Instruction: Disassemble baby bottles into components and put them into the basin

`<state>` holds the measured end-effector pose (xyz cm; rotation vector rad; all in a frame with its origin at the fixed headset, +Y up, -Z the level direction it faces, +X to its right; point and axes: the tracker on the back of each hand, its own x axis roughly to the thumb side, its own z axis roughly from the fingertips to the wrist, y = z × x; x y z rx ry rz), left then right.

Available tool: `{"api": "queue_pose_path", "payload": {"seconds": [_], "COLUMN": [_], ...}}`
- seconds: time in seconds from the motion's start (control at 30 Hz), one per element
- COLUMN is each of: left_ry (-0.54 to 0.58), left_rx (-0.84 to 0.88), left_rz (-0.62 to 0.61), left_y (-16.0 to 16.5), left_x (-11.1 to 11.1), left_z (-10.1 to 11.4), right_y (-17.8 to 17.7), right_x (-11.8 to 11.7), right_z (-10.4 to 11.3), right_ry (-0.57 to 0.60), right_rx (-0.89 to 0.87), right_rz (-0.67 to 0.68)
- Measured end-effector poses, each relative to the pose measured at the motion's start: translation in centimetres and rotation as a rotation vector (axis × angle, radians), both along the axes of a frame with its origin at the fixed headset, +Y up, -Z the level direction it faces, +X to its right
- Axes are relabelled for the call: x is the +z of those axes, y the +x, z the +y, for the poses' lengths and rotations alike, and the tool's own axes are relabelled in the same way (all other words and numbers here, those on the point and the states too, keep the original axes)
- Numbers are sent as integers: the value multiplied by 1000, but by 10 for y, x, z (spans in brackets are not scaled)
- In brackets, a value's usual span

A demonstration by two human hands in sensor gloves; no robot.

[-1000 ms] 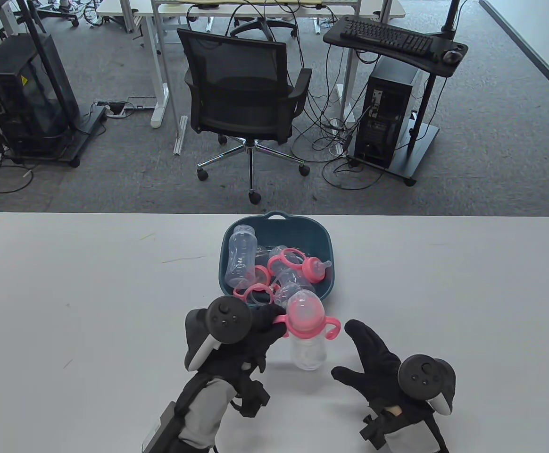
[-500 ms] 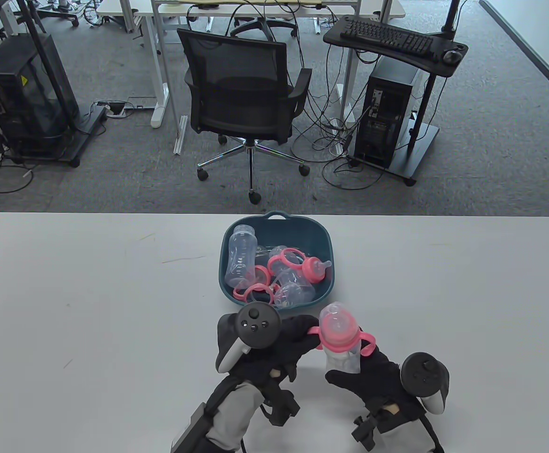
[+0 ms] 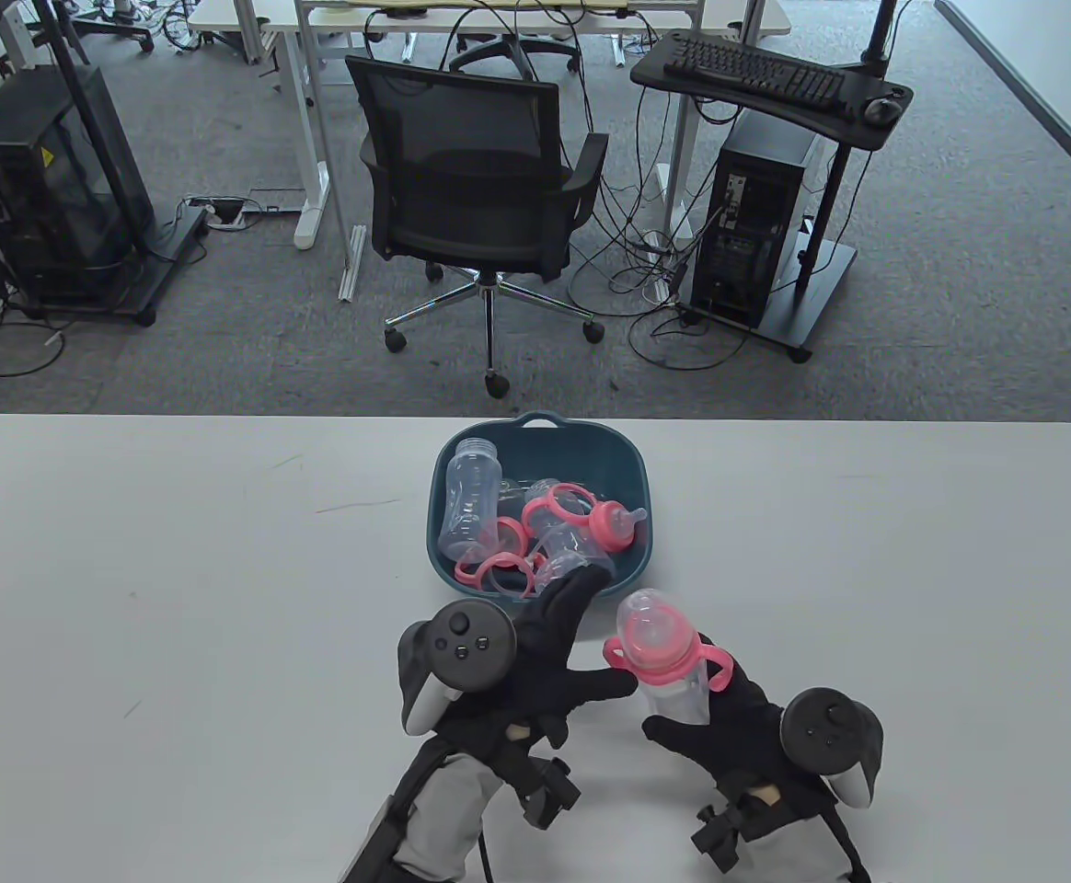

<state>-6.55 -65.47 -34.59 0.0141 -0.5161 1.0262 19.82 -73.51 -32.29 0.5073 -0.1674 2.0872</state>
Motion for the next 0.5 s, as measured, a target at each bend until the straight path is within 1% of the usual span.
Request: {"api": "queue_pose_path", "payload": {"seconds": [0.2, 0.5], "left_ry": [35, 33], "left_rx": [-4, 36], "left_rz": [18, -6], "left_y": [8, 9], "left_x": [1, 0], "left_z": [-3, -6], "right_y": [-3, -8], "right_x": [1, 0], "right_z": [-2, -3], "right_ry": [4, -5], "right_rx": [75, 121], "right_rz": [-4, 12]}}
